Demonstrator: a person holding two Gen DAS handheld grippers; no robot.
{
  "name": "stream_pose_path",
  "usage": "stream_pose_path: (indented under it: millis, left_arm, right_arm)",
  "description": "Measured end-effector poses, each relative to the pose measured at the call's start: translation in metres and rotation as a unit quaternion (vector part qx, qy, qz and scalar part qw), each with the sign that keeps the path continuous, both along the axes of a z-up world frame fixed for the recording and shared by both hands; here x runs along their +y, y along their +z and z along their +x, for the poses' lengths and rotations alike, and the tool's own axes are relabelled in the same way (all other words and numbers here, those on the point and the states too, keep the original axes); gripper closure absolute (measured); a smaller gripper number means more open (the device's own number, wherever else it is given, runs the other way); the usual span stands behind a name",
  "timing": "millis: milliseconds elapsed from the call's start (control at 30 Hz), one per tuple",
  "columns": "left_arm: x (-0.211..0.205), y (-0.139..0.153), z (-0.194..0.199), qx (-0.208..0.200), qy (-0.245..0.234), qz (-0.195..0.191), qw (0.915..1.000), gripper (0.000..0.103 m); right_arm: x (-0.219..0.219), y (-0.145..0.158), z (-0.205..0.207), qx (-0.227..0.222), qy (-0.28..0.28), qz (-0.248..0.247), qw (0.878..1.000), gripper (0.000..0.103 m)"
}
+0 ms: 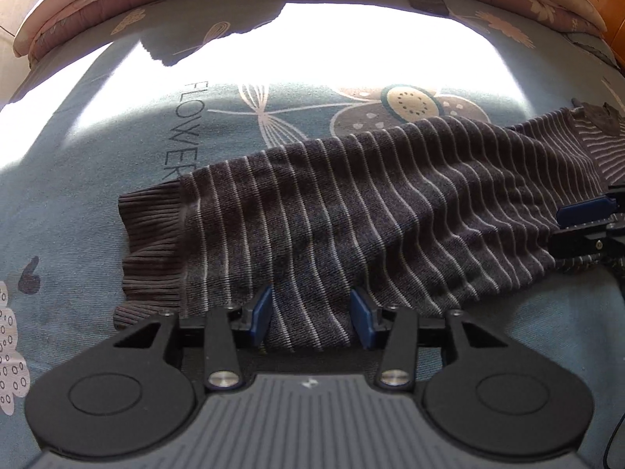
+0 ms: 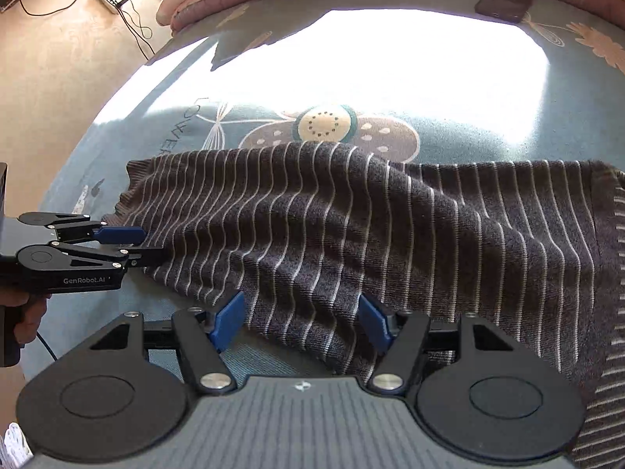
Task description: Fold clothes
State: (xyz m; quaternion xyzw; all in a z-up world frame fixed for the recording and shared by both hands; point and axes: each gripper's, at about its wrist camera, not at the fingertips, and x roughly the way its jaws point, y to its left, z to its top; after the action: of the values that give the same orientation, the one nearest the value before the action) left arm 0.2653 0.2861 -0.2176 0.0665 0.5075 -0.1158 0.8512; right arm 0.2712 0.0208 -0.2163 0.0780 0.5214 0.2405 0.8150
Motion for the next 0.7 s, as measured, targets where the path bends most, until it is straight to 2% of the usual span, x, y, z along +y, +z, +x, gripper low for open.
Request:
stream_pose_path:
  millis: [67, 167, 233, 267, 400, 467, 567, 633, 700]
  left_arm:
    - [-0.007, 0.013, 0.004, -0.022, -0.008, -0.021, 0.9995, 0.061]
    - [-0.035, 0.022, 0.018, -0.037, -0.033, -0.095, 0.9942, 0.059]
    - [-0.055, 0.018, 0.024, -0.037, -0.045, -0.122, 0.9908, 0.059]
    - [-0.068, 0.012, 0.027, -0.025, -0.051, -0.129, 0.9901, 0.059]
    - [-0.096, -0.018, 0.031, 0.020, -0.067, -0.147, 0.9867, 0.059]
    - [-0.100, -0.030, 0.030, 0.028, -0.061, -0.143, 0.9875, 0.059]
    - [-0.094, -0.033, 0.026, 0.020, -0.053, -0.163, 0.9850, 0.057]
    - [-0.090, -0.034, 0.028, 0.026, -0.045, -0.177, 0.9828, 0.056]
    - [-0.088, -0.034, 0.029, 0.029, -0.045, -0.182, 0.9818, 0.056]
  right_arm:
    - [-0.014, 0.016, 0.009, -0.033, -0.004, 0.001, 0.999, 0.036]
    - [-0.039, 0.036, 0.032, -0.081, -0.002, -0.029, 0.996, 0.037]
    - [-0.050, 0.041, 0.049, -0.113, 0.027, -0.075, 0.990, 0.042]
    - [-0.054, 0.042, 0.058, -0.130, 0.047, -0.103, 0.985, 0.042]
    - [-0.056, 0.028, 0.084, -0.166, 0.166, -0.187, 0.954, 0.044]
    - [-0.047, 0.015, 0.092, -0.175, 0.249, -0.222, 0.926, 0.044]
    - [-0.031, -0.002, 0.096, -0.172, 0.348, -0.248, 0.887, 0.052]
    - [-0.024, -0.012, 0.097, -0.162, 0.385, -0.254, 0.872, 0.063]
    - [-0.019, -0.019, 0.098, -0.158, 0.414, -0.256, 0.859, 0.065]
